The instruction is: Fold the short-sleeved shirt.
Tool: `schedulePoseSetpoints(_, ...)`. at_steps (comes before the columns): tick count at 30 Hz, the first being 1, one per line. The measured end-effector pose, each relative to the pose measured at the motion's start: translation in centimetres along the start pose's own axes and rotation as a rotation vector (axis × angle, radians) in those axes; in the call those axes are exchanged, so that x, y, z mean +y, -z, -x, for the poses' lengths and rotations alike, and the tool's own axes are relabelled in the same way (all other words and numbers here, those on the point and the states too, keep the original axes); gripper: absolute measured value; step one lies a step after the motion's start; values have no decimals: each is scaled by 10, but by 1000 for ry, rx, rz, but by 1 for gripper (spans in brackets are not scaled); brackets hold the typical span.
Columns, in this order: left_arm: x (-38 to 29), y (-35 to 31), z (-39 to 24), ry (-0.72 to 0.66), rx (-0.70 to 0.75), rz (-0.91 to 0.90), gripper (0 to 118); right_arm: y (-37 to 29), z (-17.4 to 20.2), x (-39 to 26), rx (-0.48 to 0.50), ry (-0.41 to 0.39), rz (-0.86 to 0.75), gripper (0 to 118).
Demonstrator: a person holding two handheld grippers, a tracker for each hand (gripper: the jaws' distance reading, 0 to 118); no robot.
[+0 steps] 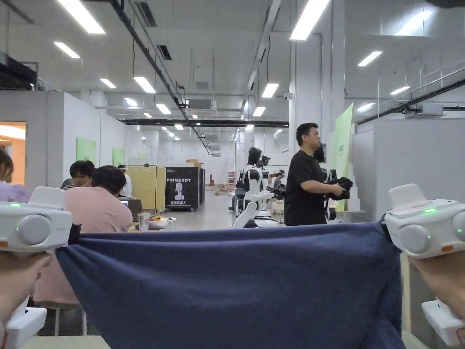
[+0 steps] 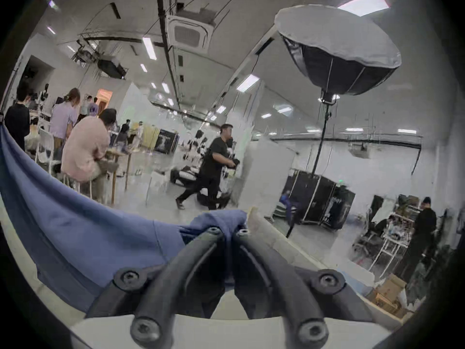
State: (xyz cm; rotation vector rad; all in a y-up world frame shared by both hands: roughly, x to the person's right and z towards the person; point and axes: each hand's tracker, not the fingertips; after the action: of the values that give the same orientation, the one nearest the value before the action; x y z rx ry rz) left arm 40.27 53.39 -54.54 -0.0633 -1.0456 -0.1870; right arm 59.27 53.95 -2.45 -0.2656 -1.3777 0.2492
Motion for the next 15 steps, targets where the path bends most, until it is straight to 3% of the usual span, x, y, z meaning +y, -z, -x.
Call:
schedulePoseSetpoints(8,9,49,-18,-8,17,-15,0,37,0,0,-23,7,-21,4)
schedulePoseSetpoints(15,-77,88,-41,-1,-4,133,0,74,28,-88,34,-2,132,4)
